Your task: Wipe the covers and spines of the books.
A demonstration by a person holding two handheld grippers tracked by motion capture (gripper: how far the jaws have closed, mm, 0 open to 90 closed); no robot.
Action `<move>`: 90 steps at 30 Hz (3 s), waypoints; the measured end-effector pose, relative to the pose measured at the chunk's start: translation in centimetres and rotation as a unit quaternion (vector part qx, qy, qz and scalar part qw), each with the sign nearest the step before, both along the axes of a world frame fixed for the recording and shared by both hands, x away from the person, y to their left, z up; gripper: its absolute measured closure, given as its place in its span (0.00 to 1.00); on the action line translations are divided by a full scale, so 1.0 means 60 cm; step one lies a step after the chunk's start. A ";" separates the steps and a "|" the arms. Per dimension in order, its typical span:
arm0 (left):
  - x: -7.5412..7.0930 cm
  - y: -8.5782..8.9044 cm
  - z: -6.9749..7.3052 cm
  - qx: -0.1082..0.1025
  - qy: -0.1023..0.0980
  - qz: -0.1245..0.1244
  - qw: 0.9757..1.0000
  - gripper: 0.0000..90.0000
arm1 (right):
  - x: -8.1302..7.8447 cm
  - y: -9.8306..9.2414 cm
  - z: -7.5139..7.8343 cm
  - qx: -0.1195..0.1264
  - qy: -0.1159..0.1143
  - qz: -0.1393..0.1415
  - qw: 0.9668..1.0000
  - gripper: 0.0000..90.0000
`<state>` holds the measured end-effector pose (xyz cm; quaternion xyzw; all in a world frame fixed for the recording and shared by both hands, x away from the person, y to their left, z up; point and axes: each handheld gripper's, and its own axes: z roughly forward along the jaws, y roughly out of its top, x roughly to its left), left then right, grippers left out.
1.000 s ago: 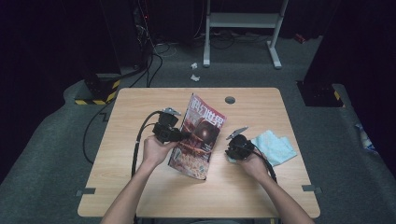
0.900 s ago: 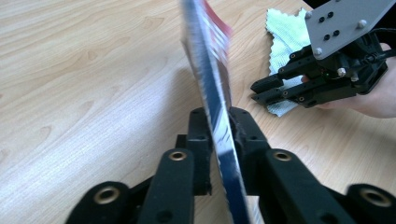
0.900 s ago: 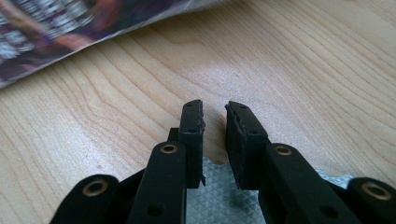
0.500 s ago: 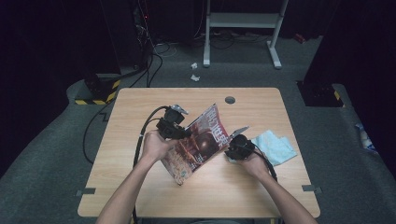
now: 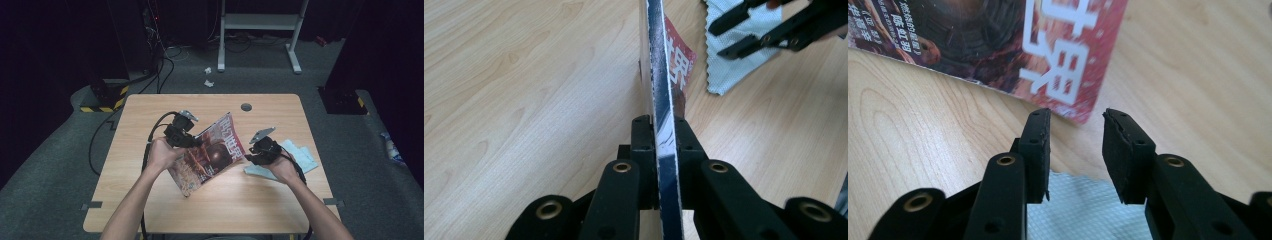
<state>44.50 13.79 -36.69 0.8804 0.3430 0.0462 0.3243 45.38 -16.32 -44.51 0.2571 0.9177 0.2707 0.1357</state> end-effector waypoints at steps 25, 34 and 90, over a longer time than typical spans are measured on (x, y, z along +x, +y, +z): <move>-0.004 -0.026 0.029 0.030 -0.029 -0.067 0.997 0.93 | 0.014 -0.017 0.128 0.030 -0.063 0.085 0.994 0.59; -0.008 -0.031 0.036 0.043 -0.028 -0.087 0.995 0.93 | 0.022 -0.006 0.175 0.035 -0.089 0.091 0.991 0.54; 0.016 -0.069 0.054 0.083 -0.017 -0.172 0.981 0.88 | 0.039 0.074 0.176 -0.066 0.036 0.262 0.962 0.92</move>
